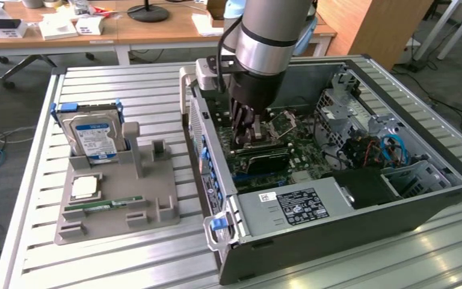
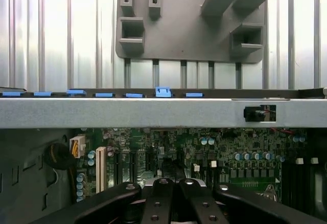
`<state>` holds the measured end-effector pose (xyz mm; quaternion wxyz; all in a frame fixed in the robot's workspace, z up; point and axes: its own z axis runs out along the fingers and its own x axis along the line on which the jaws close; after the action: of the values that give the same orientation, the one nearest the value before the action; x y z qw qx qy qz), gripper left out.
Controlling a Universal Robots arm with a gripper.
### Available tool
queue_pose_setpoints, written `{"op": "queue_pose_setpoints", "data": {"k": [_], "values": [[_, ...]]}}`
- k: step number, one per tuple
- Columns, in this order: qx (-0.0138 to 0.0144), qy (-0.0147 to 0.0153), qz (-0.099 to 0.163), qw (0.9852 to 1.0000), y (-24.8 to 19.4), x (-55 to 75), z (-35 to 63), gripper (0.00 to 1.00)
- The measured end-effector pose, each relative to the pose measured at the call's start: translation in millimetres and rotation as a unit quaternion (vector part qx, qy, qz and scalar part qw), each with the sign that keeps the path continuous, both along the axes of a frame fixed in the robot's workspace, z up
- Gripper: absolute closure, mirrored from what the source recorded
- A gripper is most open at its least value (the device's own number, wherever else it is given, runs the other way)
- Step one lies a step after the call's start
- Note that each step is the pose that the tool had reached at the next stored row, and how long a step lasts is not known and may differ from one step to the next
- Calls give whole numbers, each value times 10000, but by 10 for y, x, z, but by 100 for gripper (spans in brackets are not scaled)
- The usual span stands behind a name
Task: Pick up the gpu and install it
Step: 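Press down on the gpu until it lock into place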
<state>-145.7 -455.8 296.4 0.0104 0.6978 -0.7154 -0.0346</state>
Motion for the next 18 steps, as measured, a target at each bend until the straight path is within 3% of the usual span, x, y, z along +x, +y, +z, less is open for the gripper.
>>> {"op": "queue_pose_setpoints", "data": {"k": [18], "values": [[1,0,0,10000,0,-161,-20,89]]}}
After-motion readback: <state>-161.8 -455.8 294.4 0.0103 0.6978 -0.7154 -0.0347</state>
